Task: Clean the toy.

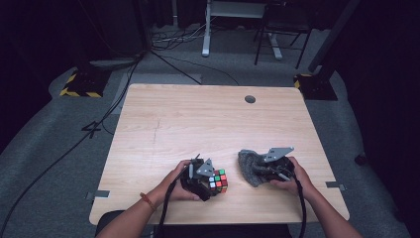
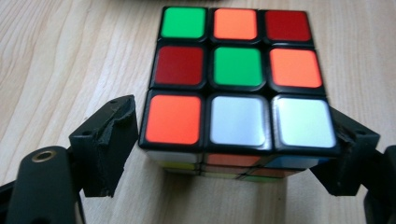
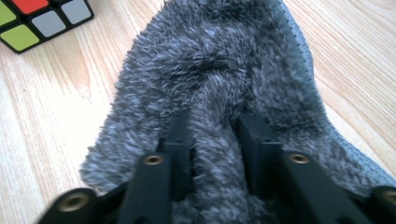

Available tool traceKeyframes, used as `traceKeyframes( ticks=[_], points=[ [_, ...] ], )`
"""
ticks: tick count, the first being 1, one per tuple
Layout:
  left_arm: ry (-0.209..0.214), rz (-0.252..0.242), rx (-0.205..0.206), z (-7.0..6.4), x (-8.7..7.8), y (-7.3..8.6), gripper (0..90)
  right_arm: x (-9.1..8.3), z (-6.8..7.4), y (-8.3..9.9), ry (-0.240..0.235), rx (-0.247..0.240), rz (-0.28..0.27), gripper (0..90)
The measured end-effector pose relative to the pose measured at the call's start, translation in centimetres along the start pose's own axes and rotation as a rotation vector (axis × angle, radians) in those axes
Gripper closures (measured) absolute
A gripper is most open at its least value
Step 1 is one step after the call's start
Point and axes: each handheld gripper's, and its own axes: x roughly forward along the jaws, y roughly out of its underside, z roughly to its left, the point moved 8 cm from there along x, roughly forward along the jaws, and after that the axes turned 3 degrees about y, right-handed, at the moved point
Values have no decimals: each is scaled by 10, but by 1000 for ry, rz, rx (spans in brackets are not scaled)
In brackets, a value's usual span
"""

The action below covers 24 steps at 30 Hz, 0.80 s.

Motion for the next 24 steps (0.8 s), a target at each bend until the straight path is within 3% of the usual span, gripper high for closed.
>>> traceKeyframes(
  ticks=[5,10,15,20,24],
  points=[
    [0,13,-2,3,2,2,171,-3,0,0,9,-27,-10,753],
    [2,-6,-4,2,2,0,178,-11,0,-5,5,-33,-45,758],
    [25,-1,21,-2,3,-2,289,-22,3,-12,-1,-29,-92,759],
    [18,-4,22,-2,4,-3,324,-35,9,-23,-29,-25,-158,759],
    [20,1,17,-2,5,-5,331,-44,23,-35,-77,-36,-209,759]
  ],
)
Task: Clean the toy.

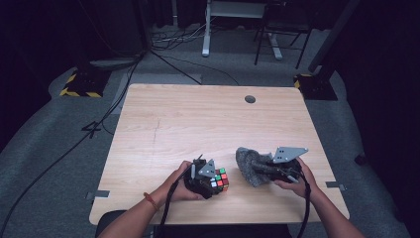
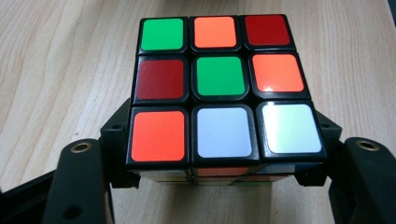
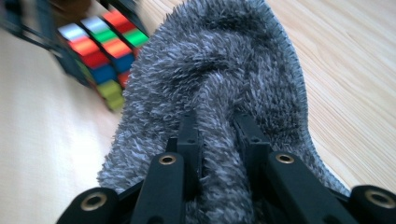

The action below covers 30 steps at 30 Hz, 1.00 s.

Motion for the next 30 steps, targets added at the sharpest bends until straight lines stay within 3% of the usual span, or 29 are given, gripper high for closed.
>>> traceKeyframes(
  ticks=[9,14,18,19,21,26,28,30],
  points=[
    [-17,30,59,-8,6,-19,335,8,44,-29,-94,-74,-23,756],
    [-33,18,95,-10,2,-34,335,15,55,-35,-123,-77,-25,754],
    [-52,27,92,-8,2,-37,335,17,54,-40,-108,-77,-29,751],
    [-61,34,96,-8,1,-36,336,18,52,-40,-70,-92,-16,750],
    [-60,37,100,-8,-1,-36,336,19,52,-39,-63,-96,-14,750],
    [-67,9,90,-9,-11,-34,336,15,41,-33,-25,-83,-4,750],
    [-66,-21,80,-8,-18,-35,336,16,36,-25,-8,-81,24,750],
    [-78,-20,81,-7,-22,-34,336,15,35,-20,-15,-67,27,750]
  ],
)
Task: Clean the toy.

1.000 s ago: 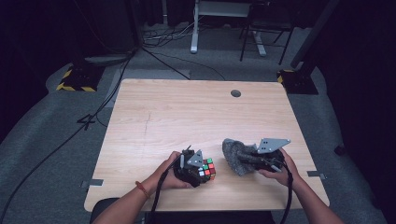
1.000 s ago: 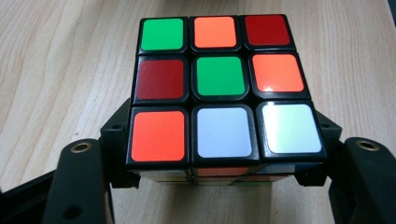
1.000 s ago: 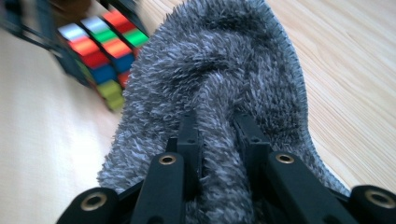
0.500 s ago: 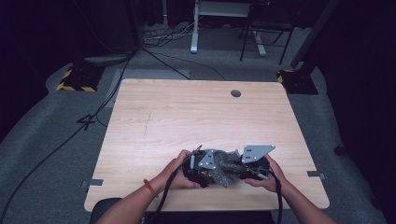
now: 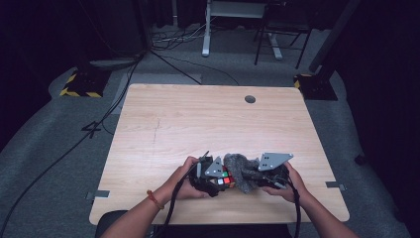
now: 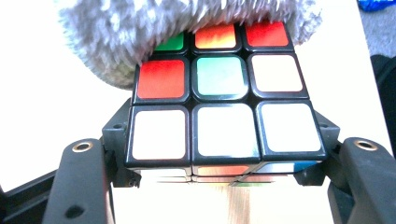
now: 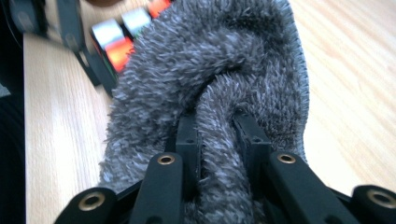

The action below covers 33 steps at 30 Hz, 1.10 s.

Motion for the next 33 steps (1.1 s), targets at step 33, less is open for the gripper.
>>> traceKeyframes(
  ticks=[33],
  points=[
    [23,-19,38,-7,12,-15,333,-8,1,-7,-56,76,-127,759]
  ],
)
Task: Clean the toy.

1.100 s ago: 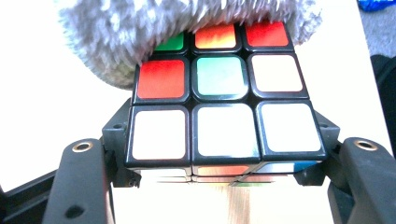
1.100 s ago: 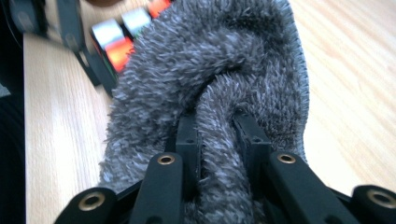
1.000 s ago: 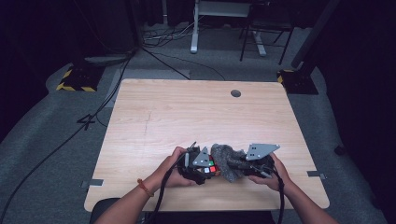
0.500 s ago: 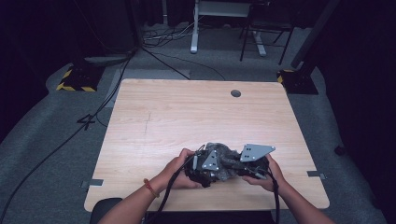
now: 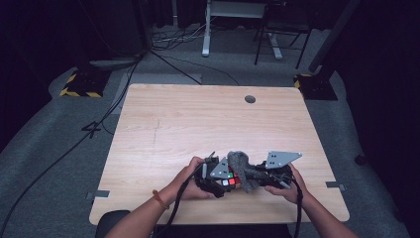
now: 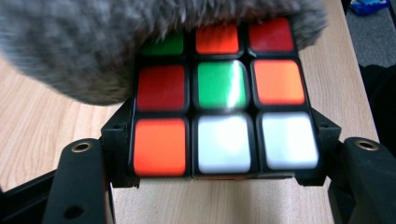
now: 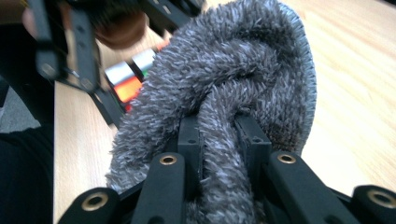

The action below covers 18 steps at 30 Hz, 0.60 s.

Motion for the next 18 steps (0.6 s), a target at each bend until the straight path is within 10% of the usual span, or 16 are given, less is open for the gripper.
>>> traceKeyframes(
  ticks=[9,18],
  points=[
    [-19,50,14,-1,10,2,332,4,16,-22,-54,-12,-59,761],
    [-37,2,13,3,-6,-3,336,0,-3,-2,49,-23,20,758]
  ],
)
